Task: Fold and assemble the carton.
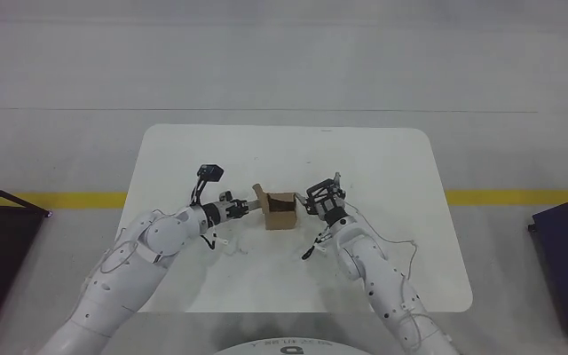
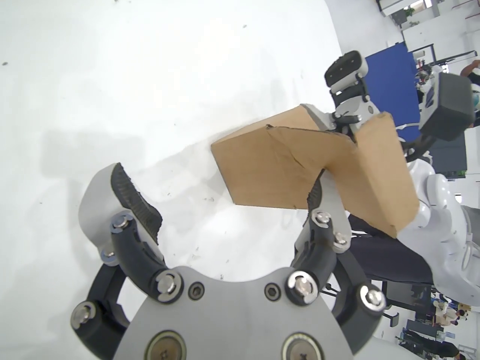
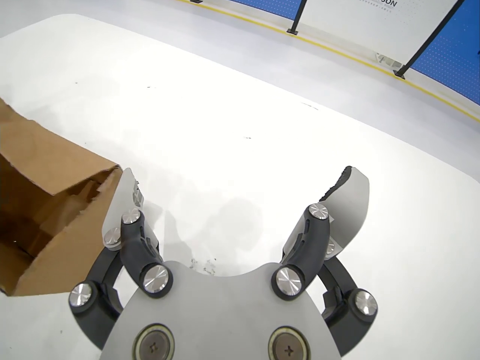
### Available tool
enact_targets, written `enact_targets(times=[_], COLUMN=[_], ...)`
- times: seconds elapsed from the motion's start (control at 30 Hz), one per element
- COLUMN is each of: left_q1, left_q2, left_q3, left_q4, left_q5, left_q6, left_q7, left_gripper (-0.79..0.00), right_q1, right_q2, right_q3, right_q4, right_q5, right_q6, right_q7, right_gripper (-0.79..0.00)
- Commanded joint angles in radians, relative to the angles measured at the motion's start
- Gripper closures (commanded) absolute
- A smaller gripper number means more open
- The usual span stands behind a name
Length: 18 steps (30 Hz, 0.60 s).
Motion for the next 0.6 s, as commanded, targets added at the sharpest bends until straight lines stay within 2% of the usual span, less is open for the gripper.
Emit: enact_targets(times=[0.0, 0.37, 0.57], left_q1=[-0.012, -0.045, -0.028], left_q2=[-0.003, -0.018, -0.015], left_q3=[0.011, 0.064, 0.028], left_q4=[0.001, 0.055, 0.089], left_q5=[0.009, 0.038, -0.007], left_q6=[-0.001, 0.042, 0.045], left_q7=[-0.002, 0.013, 0.029], left_gripper=[-0.785, -0.785, -0.785], right_q1=[0.011, -0.003, -0.02], right_q2=[-0.004, -0.008, -0.007], right_q3=[-0.02, -0.033, -0.021], right_q4=[0.003, -0.033, -0.07], right_q5=[-0.024, -0.071, -0.07], right_q6=[0.008, 0.026, 0.014], right_q7=[0.007, 0.025, 0.018], right_gripper=[-0.785, -0.785, -0.785])
